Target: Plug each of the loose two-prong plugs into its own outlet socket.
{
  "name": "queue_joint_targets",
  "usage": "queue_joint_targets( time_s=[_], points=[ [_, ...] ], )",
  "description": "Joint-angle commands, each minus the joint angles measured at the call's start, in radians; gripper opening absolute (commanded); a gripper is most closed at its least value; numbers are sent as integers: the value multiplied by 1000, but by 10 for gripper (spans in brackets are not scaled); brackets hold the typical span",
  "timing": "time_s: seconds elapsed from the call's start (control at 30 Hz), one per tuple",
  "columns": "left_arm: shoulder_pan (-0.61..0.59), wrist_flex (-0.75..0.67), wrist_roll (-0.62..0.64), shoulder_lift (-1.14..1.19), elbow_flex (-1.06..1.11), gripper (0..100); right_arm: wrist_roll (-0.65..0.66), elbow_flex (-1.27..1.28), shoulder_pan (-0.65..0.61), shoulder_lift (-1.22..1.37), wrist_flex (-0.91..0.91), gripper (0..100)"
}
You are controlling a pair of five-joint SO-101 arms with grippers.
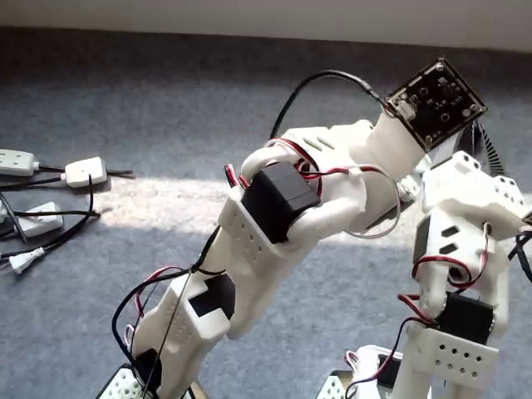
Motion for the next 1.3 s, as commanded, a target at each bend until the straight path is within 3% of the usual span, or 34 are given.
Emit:
queue_joint_targets(
  time_s=[0.0, 0.2, 0.37, 0.63, 1.07, 1.27],
  points=[
    [8, -17, -6, -87, -56, 6, 28, 159, -54, -50, -12, 6],
    [8, -15, -5, -85, -54, 6, 114, -73, -33, -131, -7, 6],
    [-2, -14, -5, -79, -48, 6, 106, -357, 38, 21, 51, 6],
    [-38, -14, -5, -76, -47, 6, -12, -656, 173, 269, 170, 6],
    [-36, -14, -5, 19, -50, 6, -5, -780, -22, 294, 165, 6],
    [-19, -14, -5, -8, -56, 6, -6, -733, -39, 329, 170, 6]
  ],
)
